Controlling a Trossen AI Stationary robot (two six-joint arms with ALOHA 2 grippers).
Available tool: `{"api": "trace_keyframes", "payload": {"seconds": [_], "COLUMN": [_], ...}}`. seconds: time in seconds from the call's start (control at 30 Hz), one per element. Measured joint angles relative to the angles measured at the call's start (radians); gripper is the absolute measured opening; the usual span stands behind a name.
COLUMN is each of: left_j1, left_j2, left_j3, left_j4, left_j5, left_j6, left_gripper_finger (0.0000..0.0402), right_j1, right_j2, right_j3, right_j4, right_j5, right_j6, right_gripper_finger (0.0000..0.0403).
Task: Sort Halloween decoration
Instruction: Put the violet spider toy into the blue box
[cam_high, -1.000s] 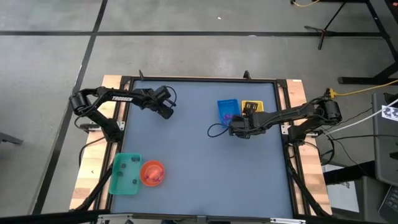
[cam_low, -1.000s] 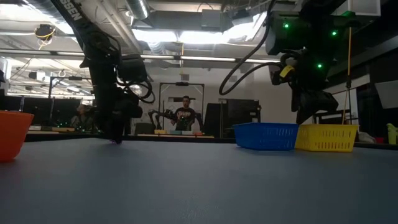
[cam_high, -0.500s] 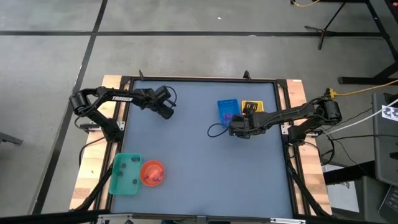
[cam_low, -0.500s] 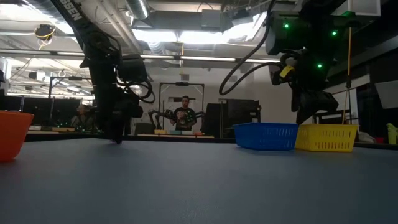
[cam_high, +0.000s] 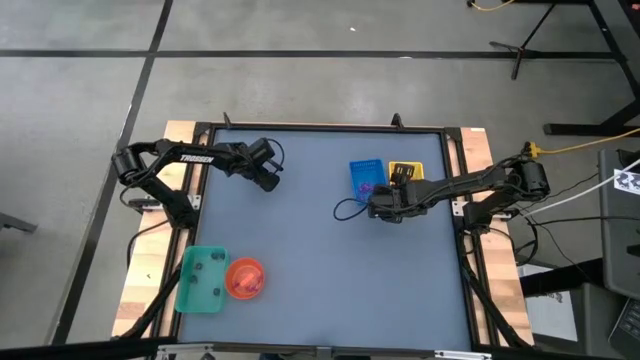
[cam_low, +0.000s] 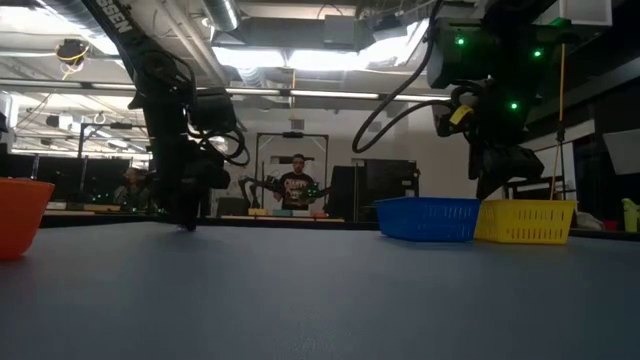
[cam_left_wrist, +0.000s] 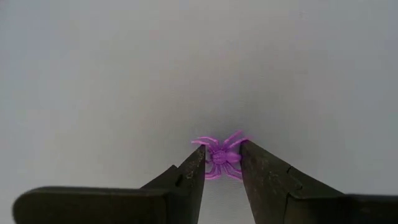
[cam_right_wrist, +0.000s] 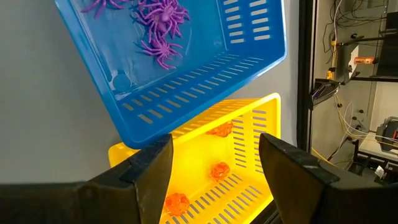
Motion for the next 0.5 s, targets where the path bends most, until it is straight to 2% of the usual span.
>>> {"api": "trace_keyframes", "payload": {"seconds": [0.5], "left_j1": [0.001], "left_j2": [0.000], "left_j3": [0.000], "left_j4": [0.011], "left_j5": [0.018], "left_j6": [0.001], "left_gripper_finger": [0.0080], "right_j1": [0.000], "right_j2": [0.000], "right_j3": [0.000], "right_j4": [0.000], "right_j5": [0.000], "right_j6": [0.000], "right_gripper_finger": [0.0239]}}
